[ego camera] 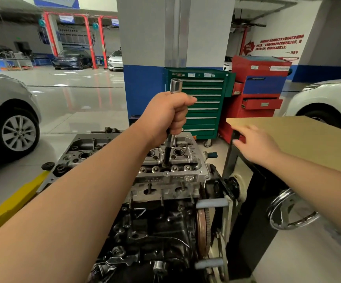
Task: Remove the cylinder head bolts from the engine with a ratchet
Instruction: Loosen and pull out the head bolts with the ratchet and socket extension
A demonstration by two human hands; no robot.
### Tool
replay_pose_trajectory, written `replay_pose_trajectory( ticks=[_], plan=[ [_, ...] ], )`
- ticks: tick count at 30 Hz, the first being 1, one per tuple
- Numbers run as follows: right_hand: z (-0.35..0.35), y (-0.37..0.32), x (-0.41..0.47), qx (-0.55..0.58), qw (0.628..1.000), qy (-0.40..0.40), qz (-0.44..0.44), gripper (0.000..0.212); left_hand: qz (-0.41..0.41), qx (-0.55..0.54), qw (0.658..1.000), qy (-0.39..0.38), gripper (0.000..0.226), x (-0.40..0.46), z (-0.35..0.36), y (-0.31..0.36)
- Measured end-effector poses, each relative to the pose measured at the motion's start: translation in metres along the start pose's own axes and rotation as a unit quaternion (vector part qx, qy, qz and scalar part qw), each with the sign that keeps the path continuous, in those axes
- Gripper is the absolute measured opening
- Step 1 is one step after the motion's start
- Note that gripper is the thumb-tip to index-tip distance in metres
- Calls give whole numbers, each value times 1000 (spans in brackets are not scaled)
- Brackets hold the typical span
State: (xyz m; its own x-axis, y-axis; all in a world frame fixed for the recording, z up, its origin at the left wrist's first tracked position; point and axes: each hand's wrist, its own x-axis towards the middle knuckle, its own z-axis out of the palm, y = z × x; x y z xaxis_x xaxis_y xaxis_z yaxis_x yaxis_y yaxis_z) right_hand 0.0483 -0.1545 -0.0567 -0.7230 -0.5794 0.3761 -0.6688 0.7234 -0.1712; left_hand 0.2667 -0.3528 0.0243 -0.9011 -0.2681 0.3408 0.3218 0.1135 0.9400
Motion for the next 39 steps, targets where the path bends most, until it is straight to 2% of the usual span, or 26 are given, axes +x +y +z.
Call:
replay_pose_trajectory(
  ticks=[1,2,4,5,6,9,13,15,17,20,25,29,33,37,39],
  plan=[
    [-9,-27,-5,132,990,19,-40,41,6,3,1000,-5,50,-1,0,-1],
    [-18,-56,-13,265,962,-5,-73,33,12,10,1000,-8,49,-2,-1,-2],
    [-29,-106,-31,448,874,-131,-131,28,31,38,999,6,41,-4,-4,-5],
    [-27,-124,-38,486,845,-170,-143,27,43,55,997,23,34,-5,-7,-7],
    [-20,-139,-44,490,842,-170,-144,23,52,66,996,41,26,-6,-10,-11],
    [2,-168,-48,458,875,-86,-134,22,65,72,993,72,5,-10,-19,-25],
    [20,-171,-44,468,874,-59,-115,10,127,100,980,116,21,-27,-28,-45],
    [24,-167,-43,492,863,-55,-99,24,165,105,969,154,27,-38,-36,-61],
    [25,-169,-42,492,864,-46,-96,39,171,102,967,156,24,-43,-40,-70],
    [26,-173,-42,485,867,-40,-103,38,159,104,969,158,23,-38,-41,-72],
    [26,-156,-46,553,819,-84,-129,29,152,97,975,131,24,-37,-46,-70],
    [30,-152,-42,539,829,-55,-137,33,142,82,982,91,26,-45,-46,-70],
    [28,-155,-44,528,826,-108,-164,31,136,74,980,127,24,-50,-39,-72],
    [28,-161,-43,472,867,-73,-142,22,126,64,975,169,26,-53,-32,-69],
    [29,-165,-41,462,874,-67,-137,27,129,95,970,183,29,-55,-30,-72]
  ],
)
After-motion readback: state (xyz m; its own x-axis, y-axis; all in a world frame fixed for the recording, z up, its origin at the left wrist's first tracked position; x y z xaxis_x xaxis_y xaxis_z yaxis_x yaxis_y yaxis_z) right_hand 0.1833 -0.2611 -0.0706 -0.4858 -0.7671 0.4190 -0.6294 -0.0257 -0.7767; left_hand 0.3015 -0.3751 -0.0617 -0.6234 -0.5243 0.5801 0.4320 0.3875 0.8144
